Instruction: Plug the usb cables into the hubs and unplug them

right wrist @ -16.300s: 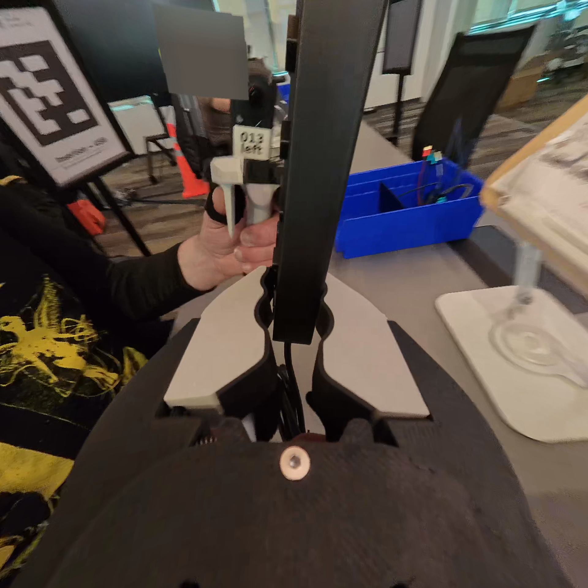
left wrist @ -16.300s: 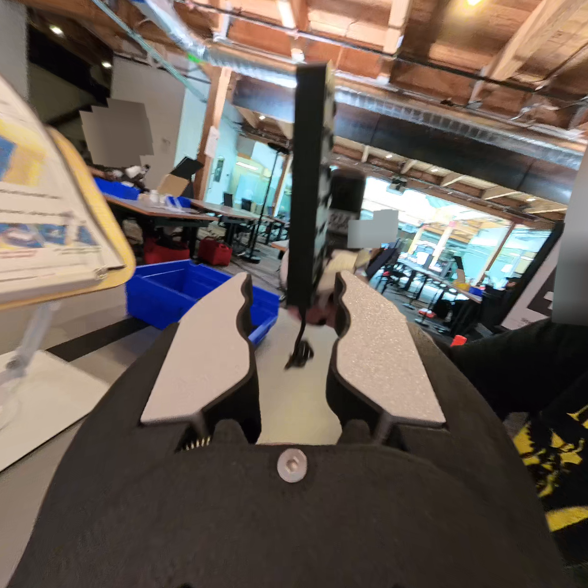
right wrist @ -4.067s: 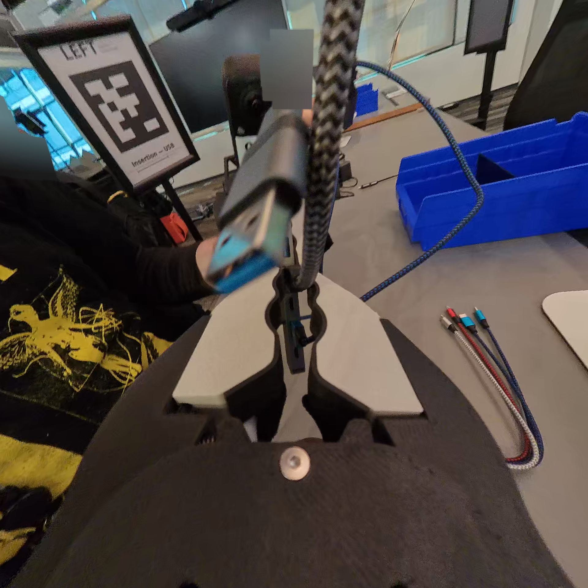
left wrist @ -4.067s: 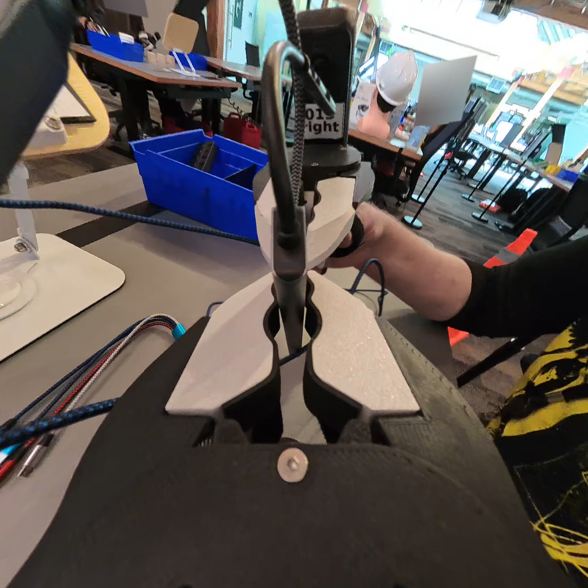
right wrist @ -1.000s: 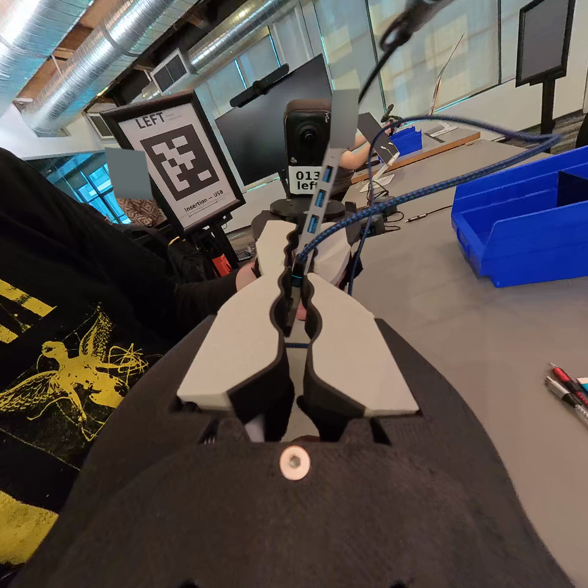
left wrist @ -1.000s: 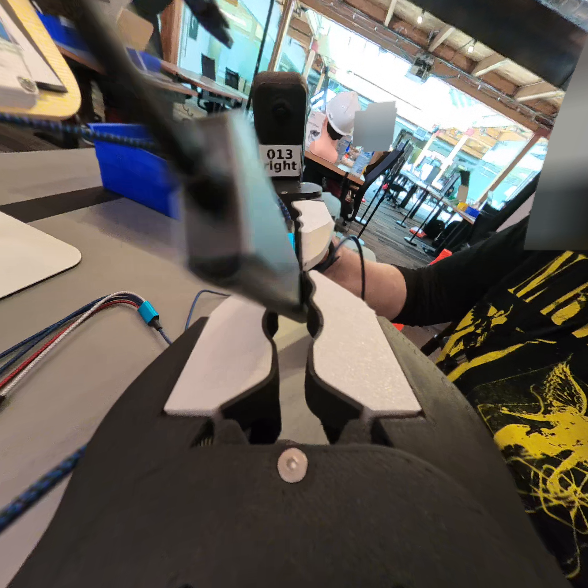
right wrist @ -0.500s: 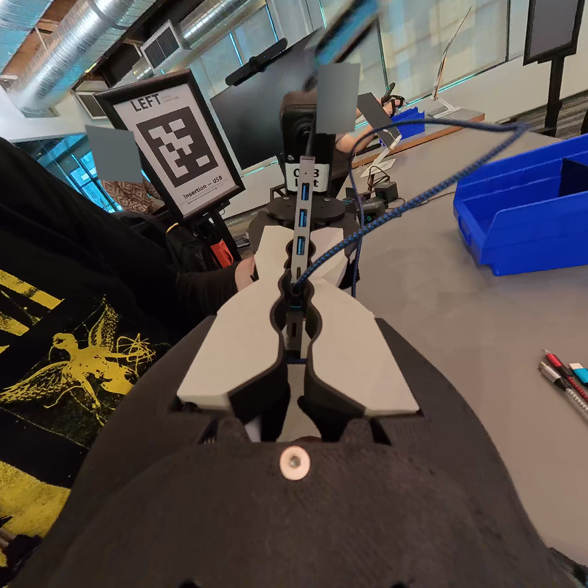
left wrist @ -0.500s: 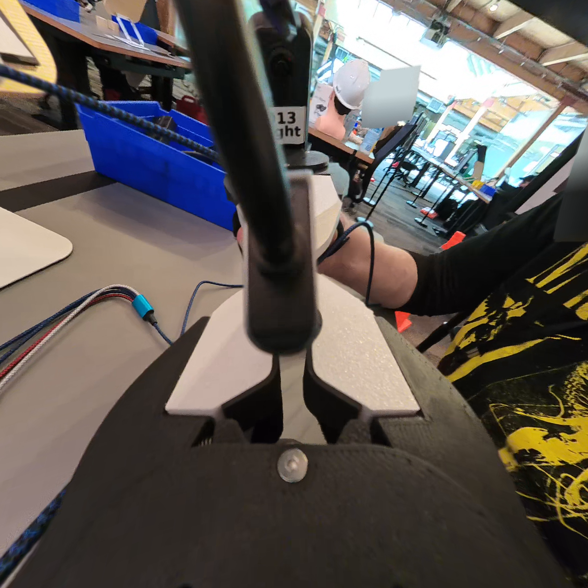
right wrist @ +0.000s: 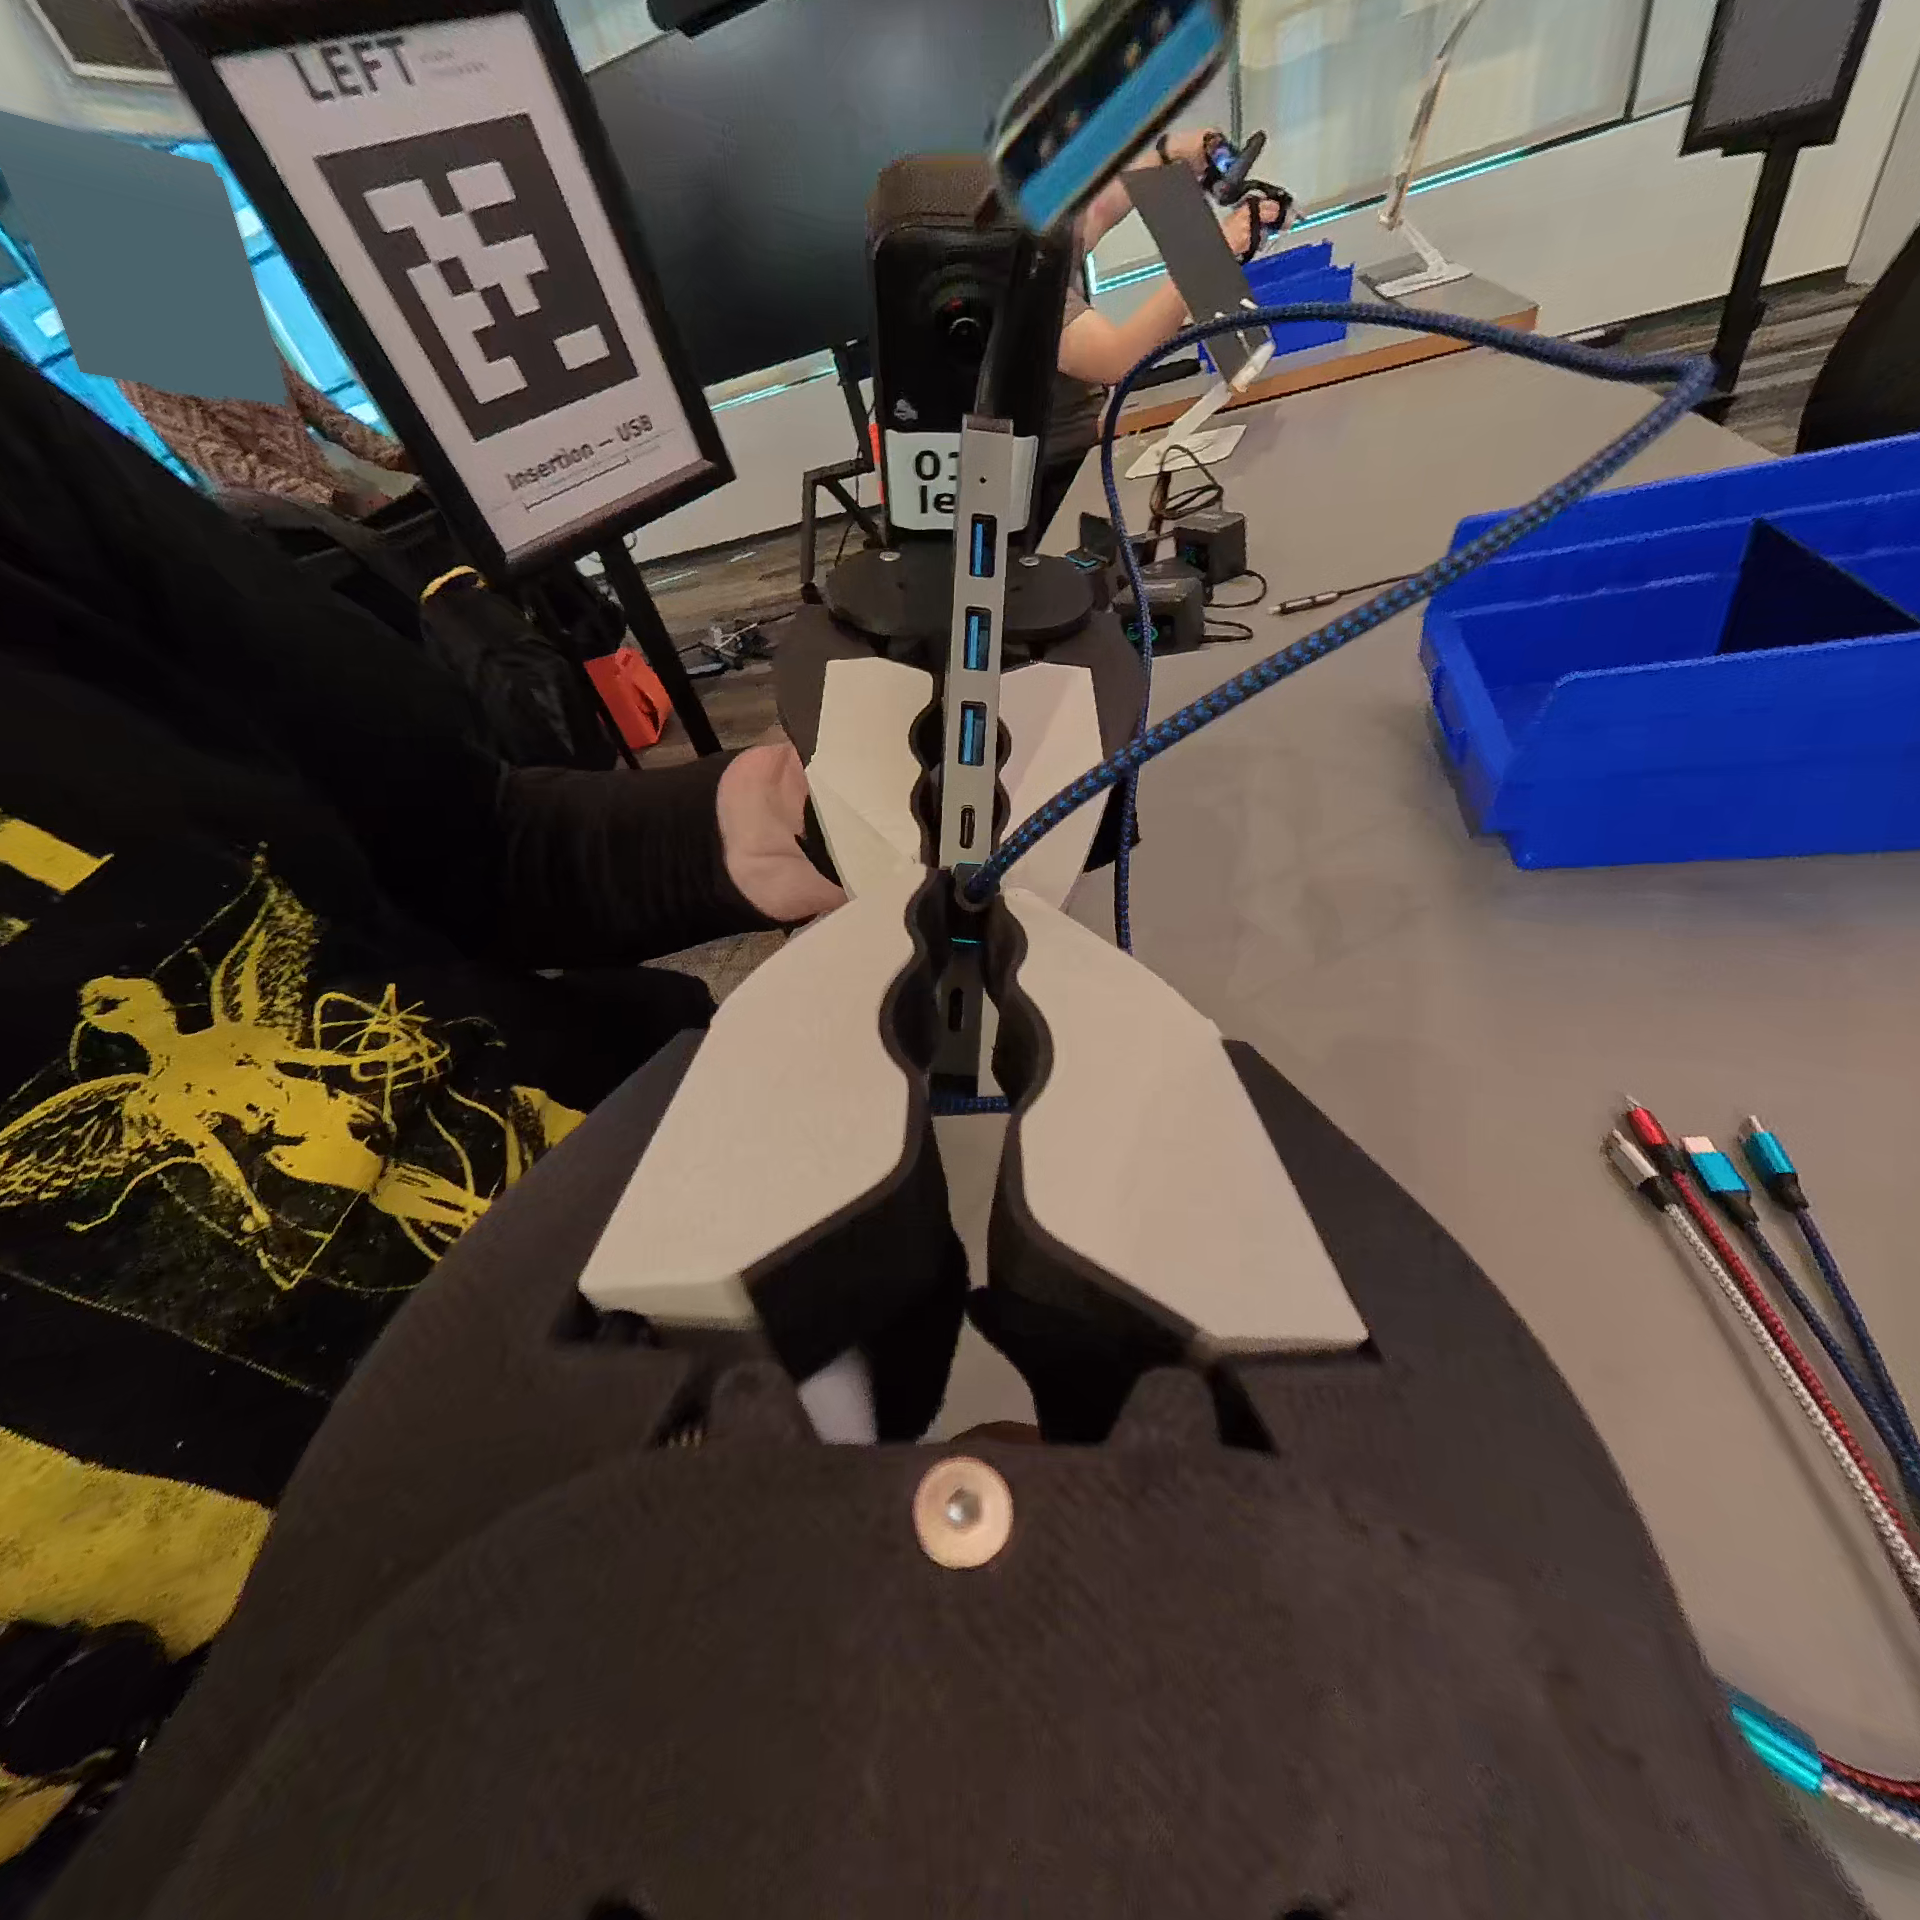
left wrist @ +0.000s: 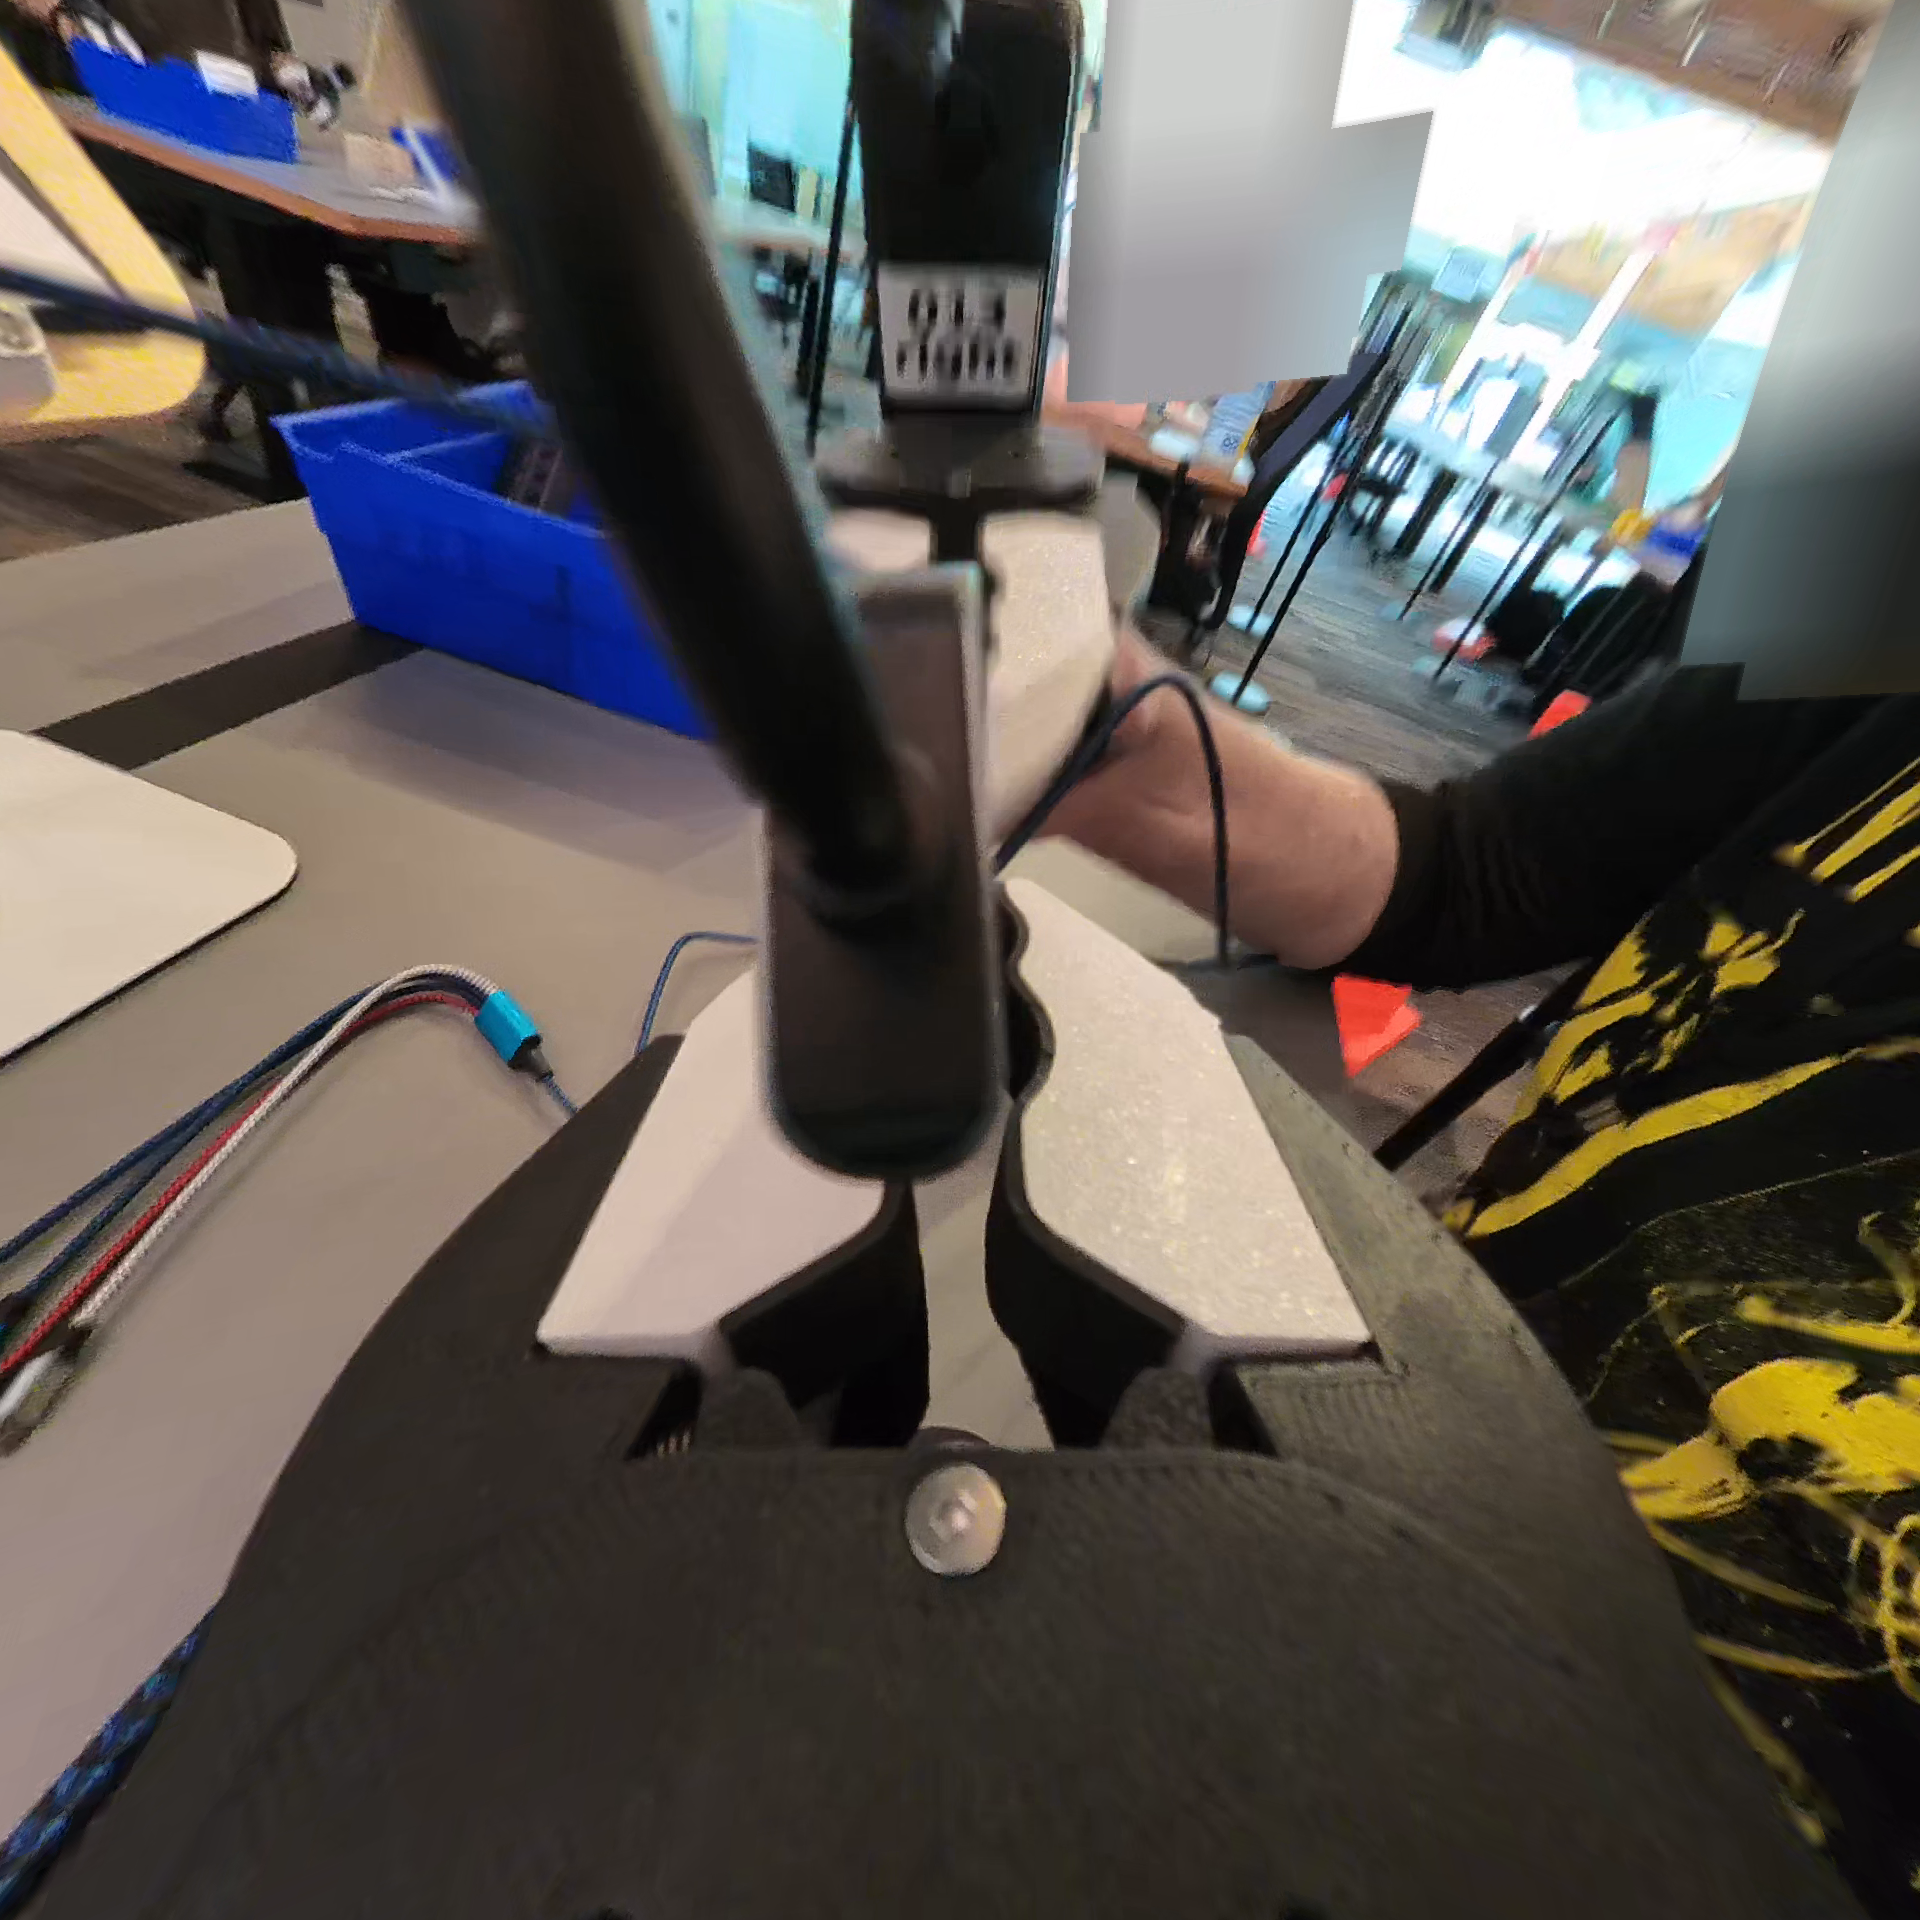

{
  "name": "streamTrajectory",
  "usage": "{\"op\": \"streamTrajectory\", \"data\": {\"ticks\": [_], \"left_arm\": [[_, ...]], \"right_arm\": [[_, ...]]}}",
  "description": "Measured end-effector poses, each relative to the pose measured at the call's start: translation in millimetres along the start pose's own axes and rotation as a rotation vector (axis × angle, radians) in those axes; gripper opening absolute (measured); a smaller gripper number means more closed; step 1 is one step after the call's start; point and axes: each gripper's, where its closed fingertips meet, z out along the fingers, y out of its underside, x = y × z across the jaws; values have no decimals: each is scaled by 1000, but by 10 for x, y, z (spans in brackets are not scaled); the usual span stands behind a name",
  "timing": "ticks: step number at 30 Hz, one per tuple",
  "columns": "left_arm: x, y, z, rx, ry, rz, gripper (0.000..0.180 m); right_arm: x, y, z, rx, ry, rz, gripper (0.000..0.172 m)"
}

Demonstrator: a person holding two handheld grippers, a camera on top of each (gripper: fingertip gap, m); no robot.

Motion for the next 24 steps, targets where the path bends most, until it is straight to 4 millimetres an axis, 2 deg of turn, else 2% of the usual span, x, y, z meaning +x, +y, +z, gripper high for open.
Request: {"op": "streamTrajectory", "data": {"ticks": [1,2,3,4,5,8,10,13,14,19,21,24], "left_arm": [[-58,90,-55,-48,-46,25,12],[-119,139,-147,-42,-79,-9,13],[-141,108,-246,27,-69,-88,13],[-135,132,-303,35,-54,-112,13],[-172,186,-320,-3,-87,-81,13],[-165,165,-322,-9,-72,-50,12],[-172,191,-356,-17,-65,-66,13],[-111,168,-478,-15,-51,-45,12],[-96,126,-547,-3,-54,-33,12],[-80,74,-880,-21,-84,-19,12],[-98,101,-948,-23,-94,-29,13],[-106,169,-953,-35,-94,-43,13]], "right_arm": [[18,-169,-160,86,13,11,7],[74,-405,-464,204,40,27,7],[154,-497,-730,214,105,3,6],[201,-469,-867,148,157,-24,7],[204,-435,-915,101,166,-20,6],[265,-328,-1000,-8,240,-32,6],[296,-346,-1118,-9,301,-43,6],[335,-266,-1262,-45,379,-37,6],[349,-221,-1291,-58,398,-26,6],[429,332,-1325,-267,422,99,6],[517,618,-1327,-388,453,131,6],[563,897,-1212,-488,429,189,5]]}}
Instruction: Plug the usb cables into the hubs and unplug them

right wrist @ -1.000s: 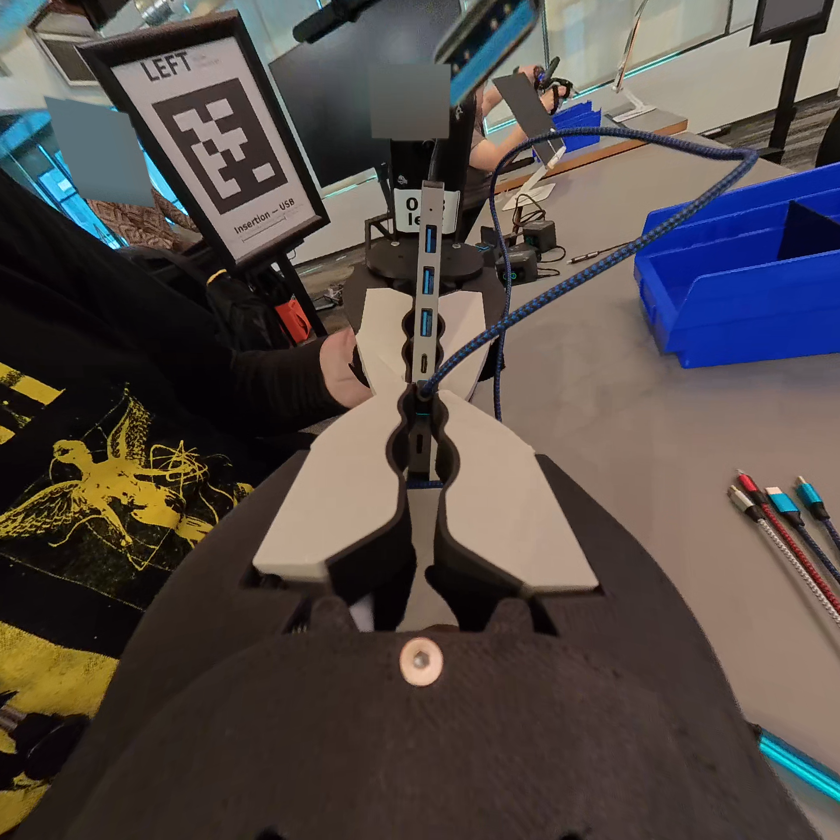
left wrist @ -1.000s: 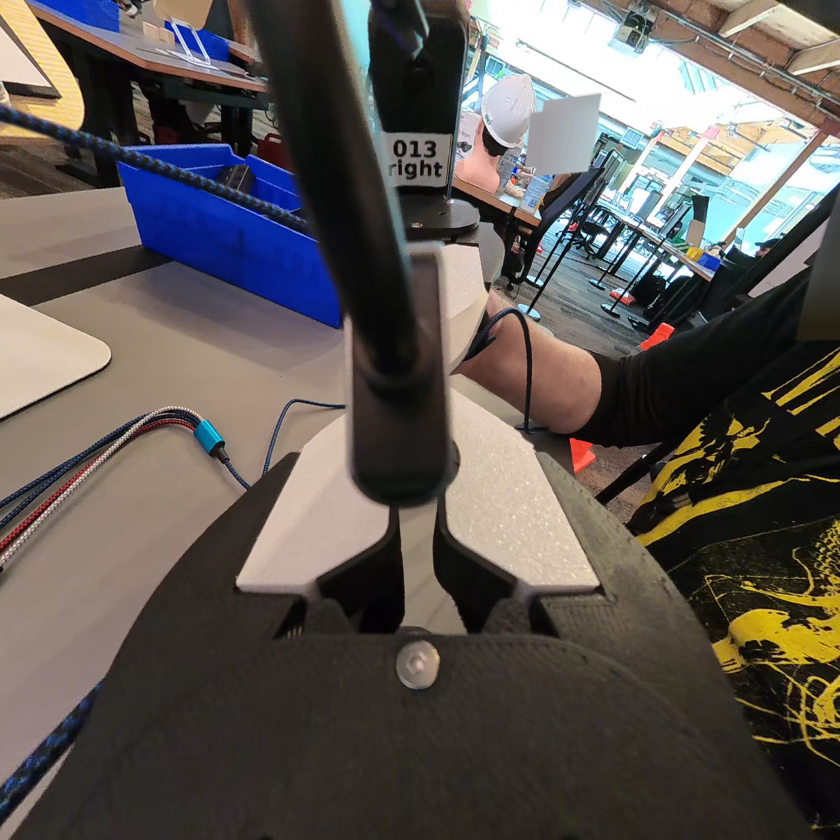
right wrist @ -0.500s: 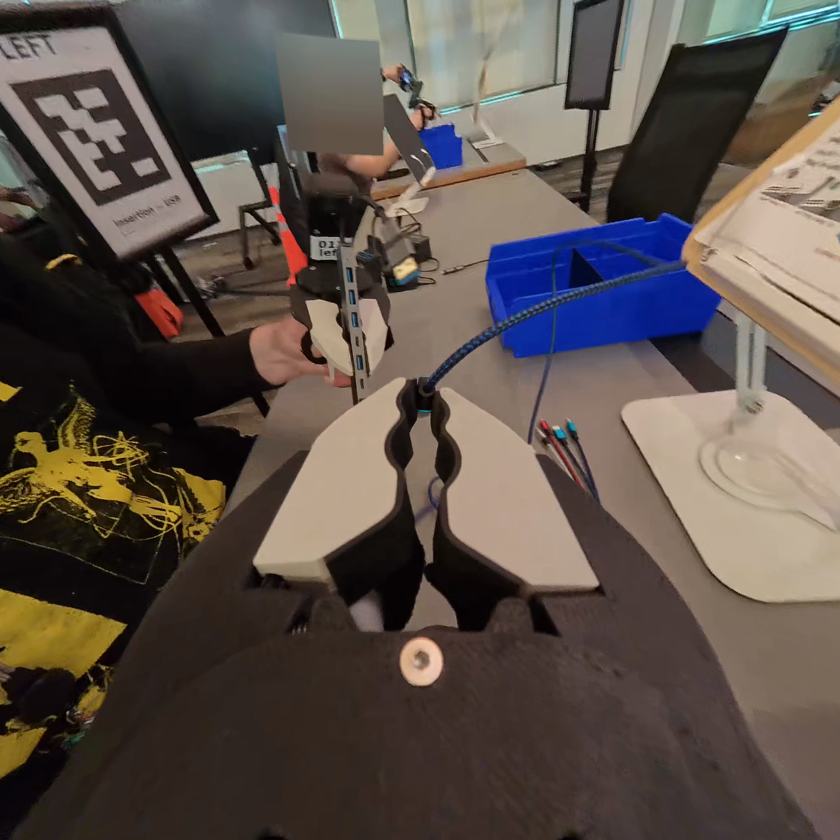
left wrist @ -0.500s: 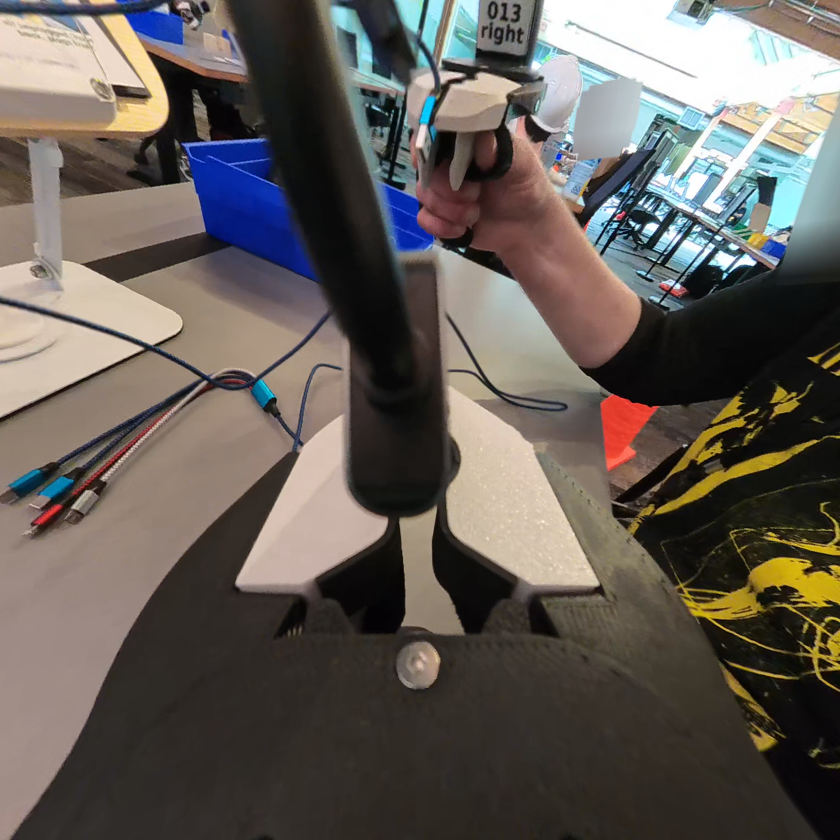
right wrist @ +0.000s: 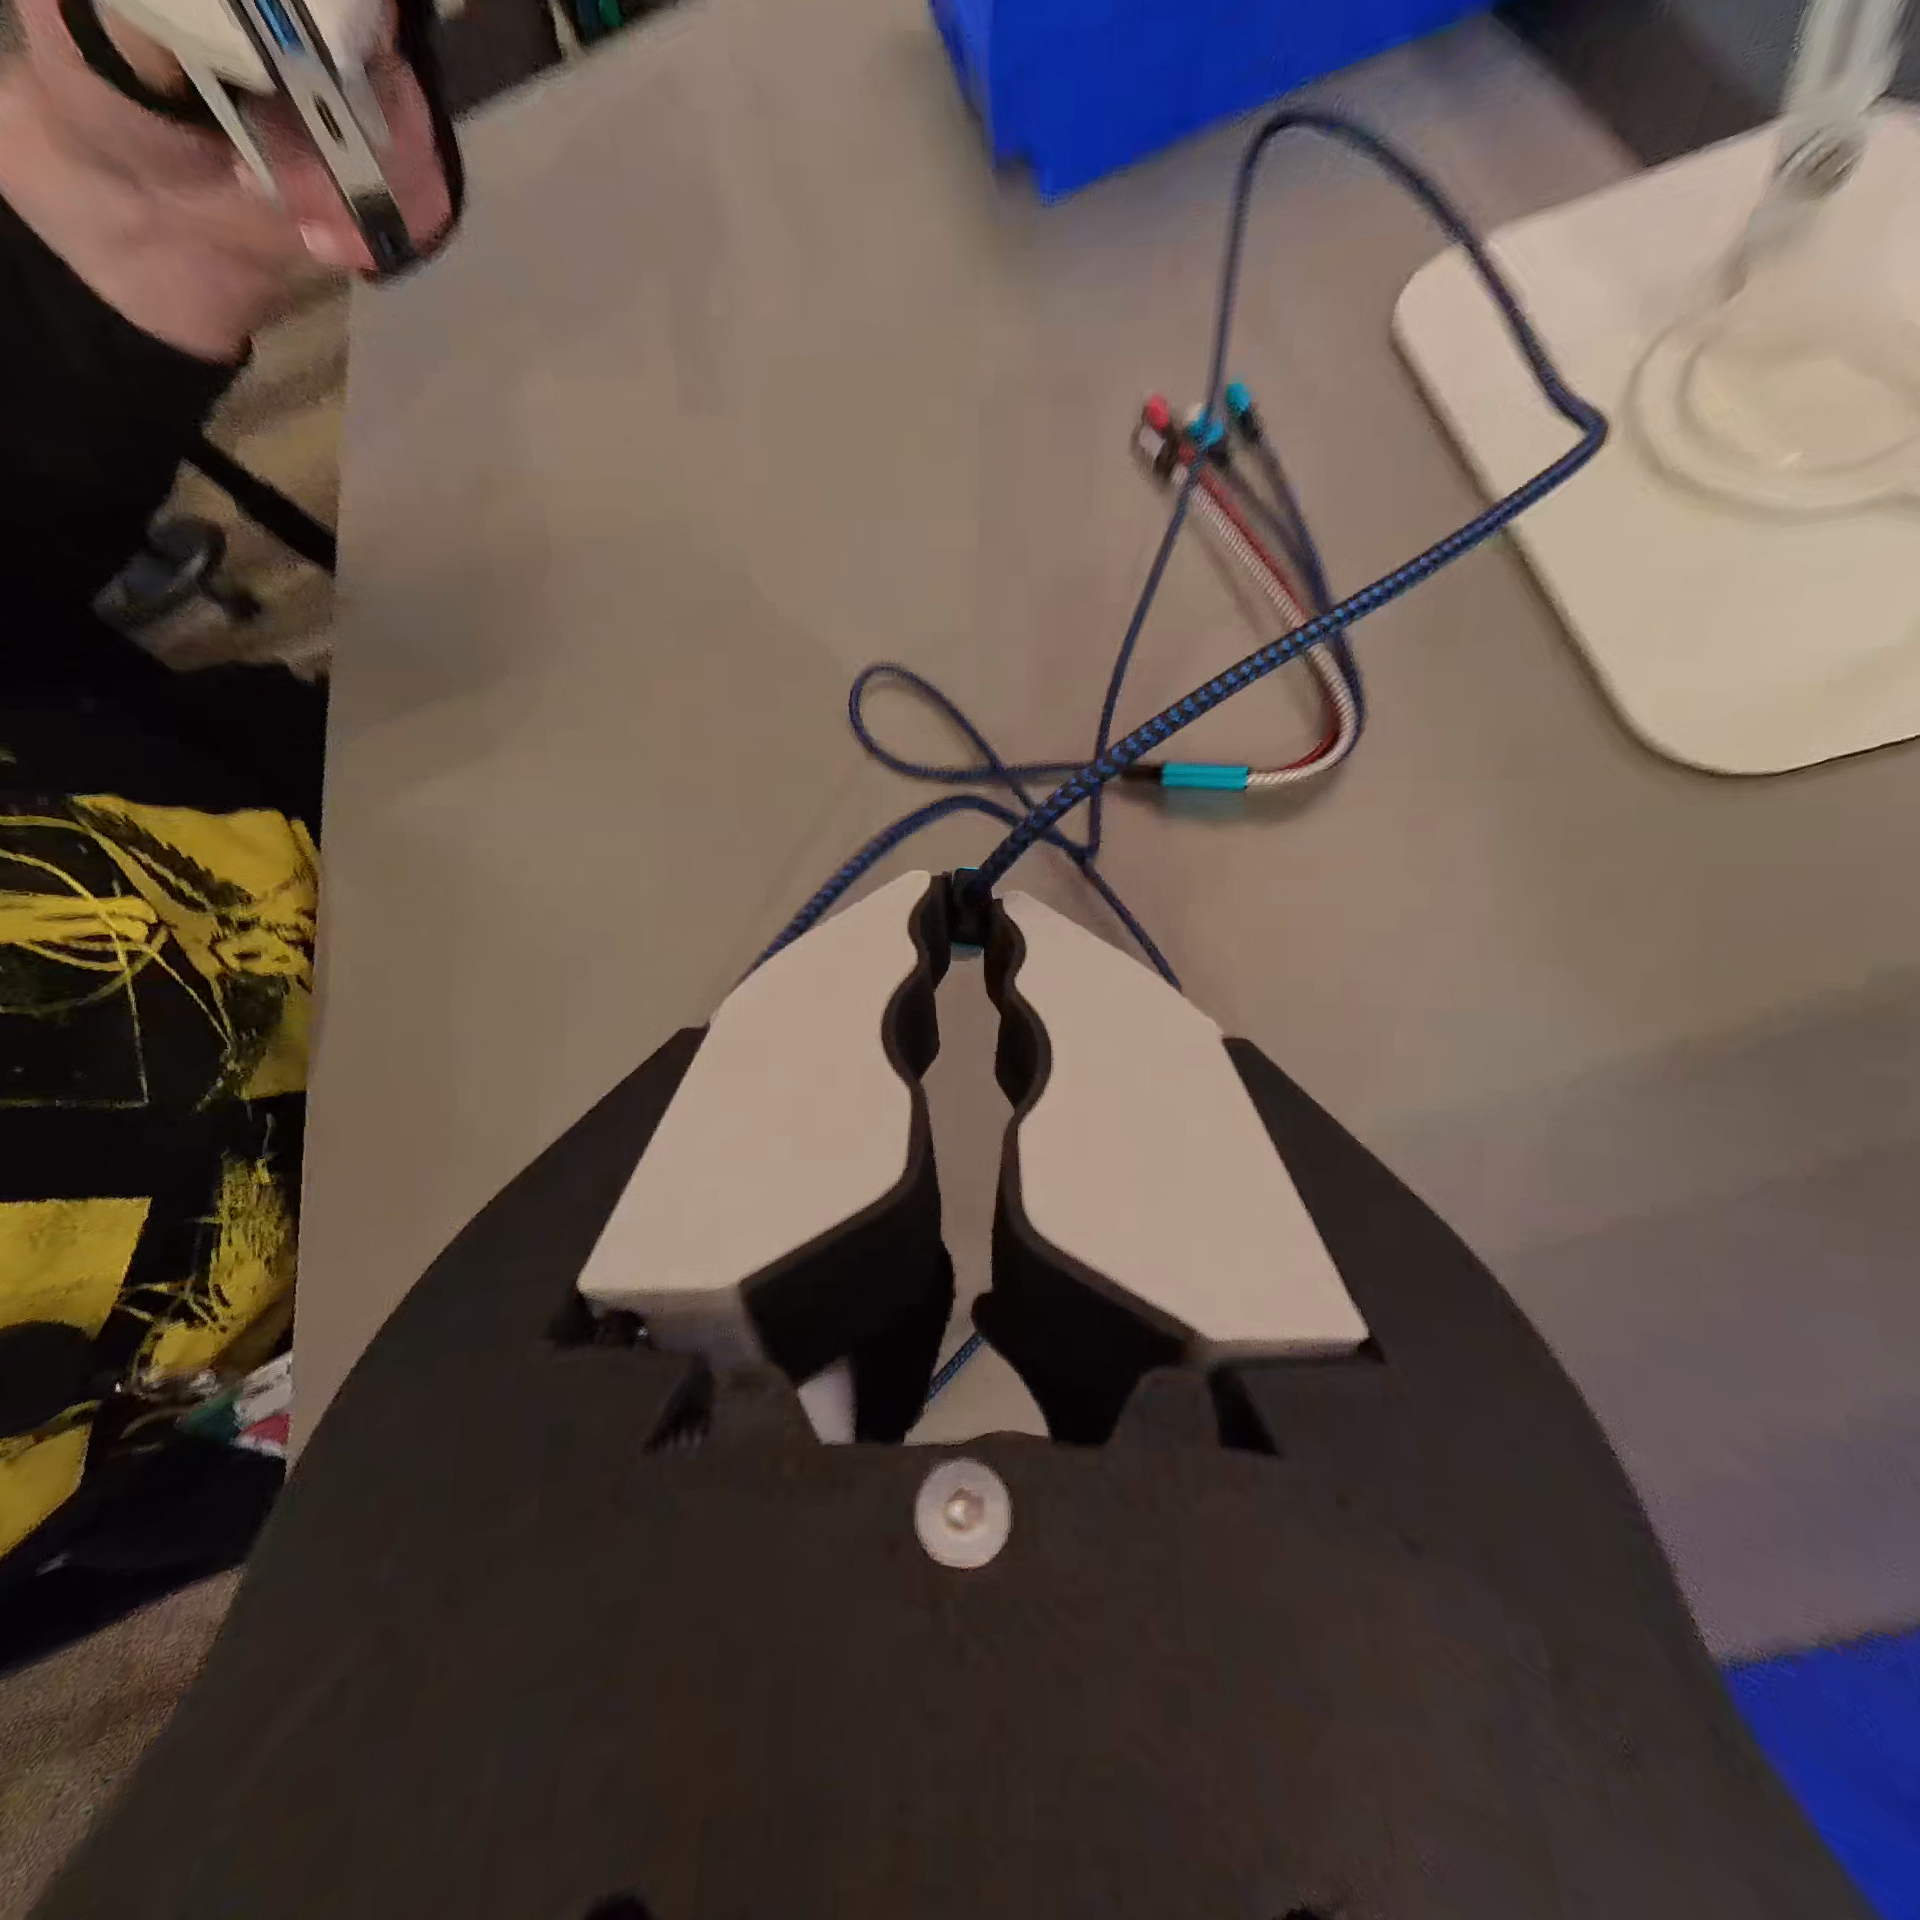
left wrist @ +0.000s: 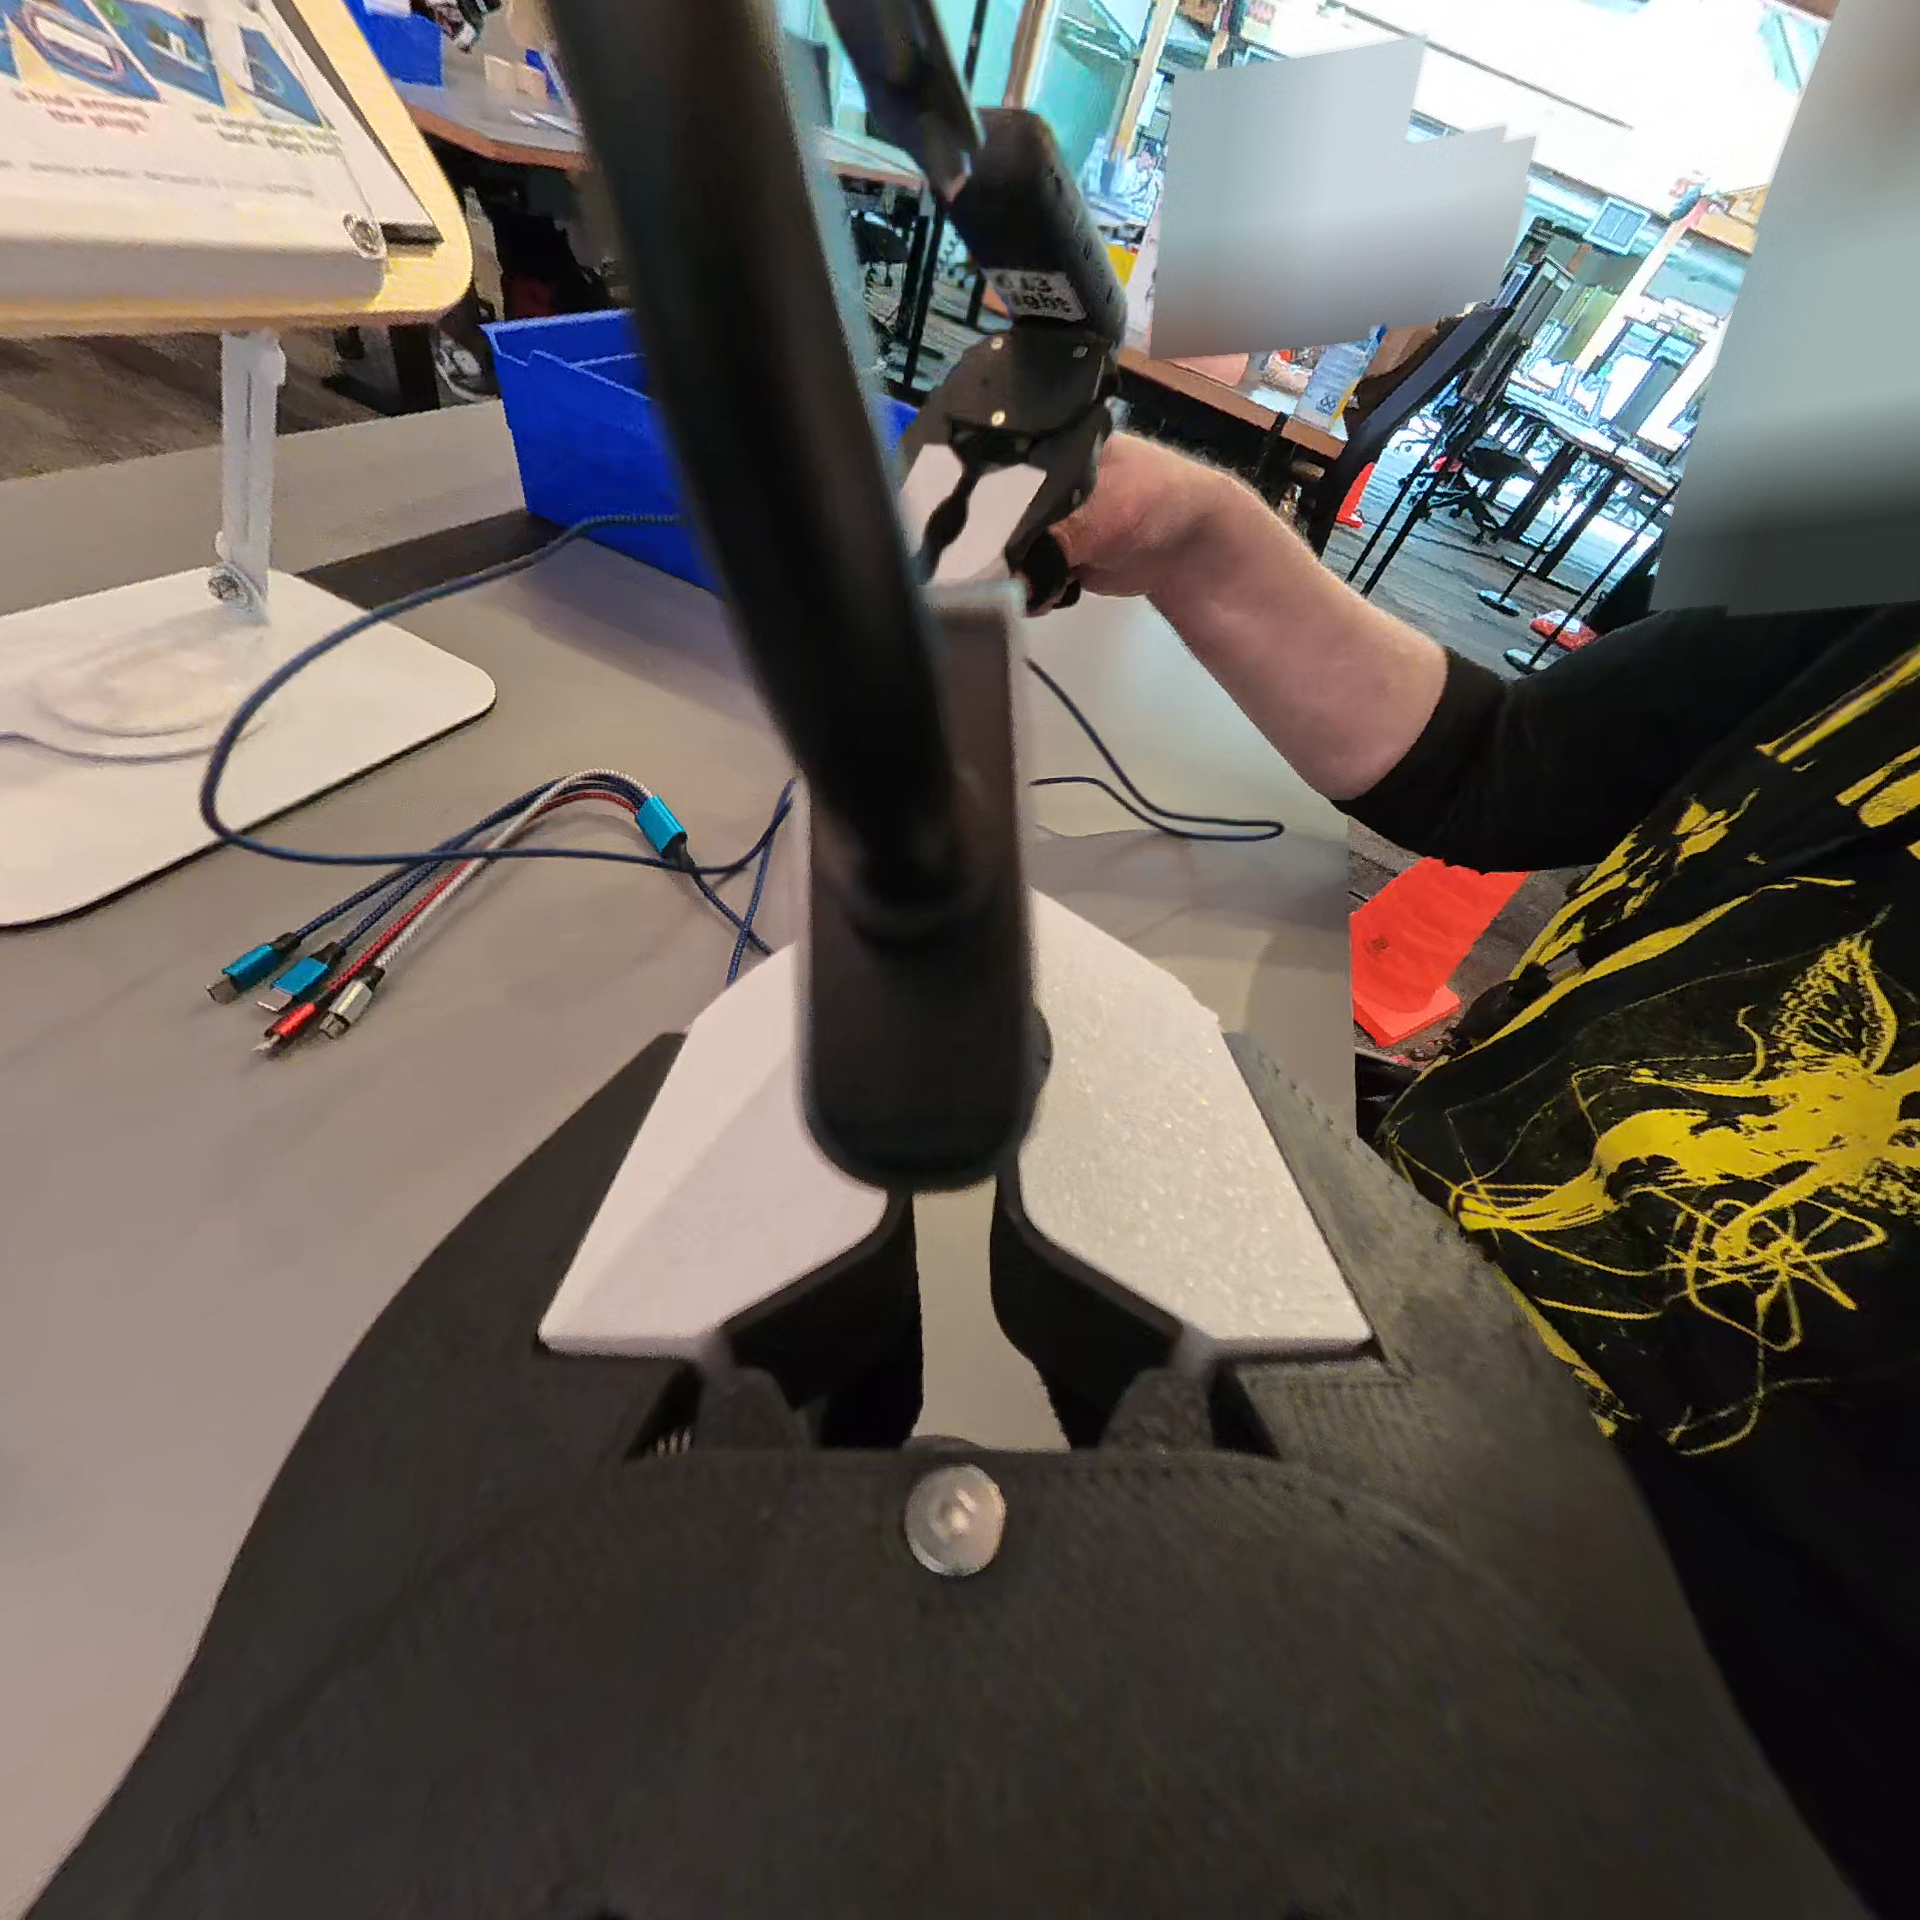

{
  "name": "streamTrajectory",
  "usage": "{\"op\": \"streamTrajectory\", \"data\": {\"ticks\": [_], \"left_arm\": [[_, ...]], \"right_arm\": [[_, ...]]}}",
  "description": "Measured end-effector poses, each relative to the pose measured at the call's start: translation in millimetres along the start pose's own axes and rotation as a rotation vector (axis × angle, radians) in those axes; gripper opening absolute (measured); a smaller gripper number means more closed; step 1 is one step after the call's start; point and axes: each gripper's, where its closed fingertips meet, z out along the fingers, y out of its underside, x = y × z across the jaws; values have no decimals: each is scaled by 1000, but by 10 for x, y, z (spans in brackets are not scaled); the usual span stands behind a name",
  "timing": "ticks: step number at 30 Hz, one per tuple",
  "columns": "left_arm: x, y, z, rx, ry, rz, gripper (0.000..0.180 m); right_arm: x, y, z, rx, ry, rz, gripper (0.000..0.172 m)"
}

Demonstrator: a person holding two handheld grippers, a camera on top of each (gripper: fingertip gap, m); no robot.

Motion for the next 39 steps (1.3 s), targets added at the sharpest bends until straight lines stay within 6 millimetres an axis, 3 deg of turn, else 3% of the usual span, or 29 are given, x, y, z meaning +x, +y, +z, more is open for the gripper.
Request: {"op": "streamTrajectory", "data": {"ticks": [2,4,8,11,14,17,19,24,28,29,32,35,37,39], "left_arm": [[-46,57,19,-15,-16,-16,12],[-90,88,26,-8,-23,-32,12],[-206,117,49,29,-38,-92,12],[-224,149,124,24,-27,-113,12],[-173,201,286,-36,-4,-94,12],[-81,274,514,-133,11,-42,12],[56,232,673,-134,60,-26,12],[332,270,1019,-209,125,43,13],[464,338,1199,-264,157,69,17],[458,347,1229,-268,147,70,12],[511,297,1264,-238,176,63,12],[535,125,1212,-157,213,34,16],[494,66,1113,-127,223,17,16],[378,93,1011,-138,170,24,7]], "right_arm": [[52,190,150,-145,42,1,16],[77,245,199,-198,82,-11,32],[225,178,-50,-196,236,-24,64],[295,-59,-437,-107,419,-76,55],[-145,-492,-552,62,344,-153,48],[-789,-834,-311,168,93,-206,55],[-1090,-909,-59,157,-34,-230,52],[-1334,-1065,486,220,-153,-192,49],[-1423,-1069,691,253,-235,-192,34],[-1442,-1058,698,257,-245,-207,18],[-1467,-1050,628,280,-254,-238,11],[-1391,-1145,318,361,-249,-210,10],[-1172,-1198,-37,394,-157,-229,10],[-734,-1198,-473,389,12,-238,10]]}}
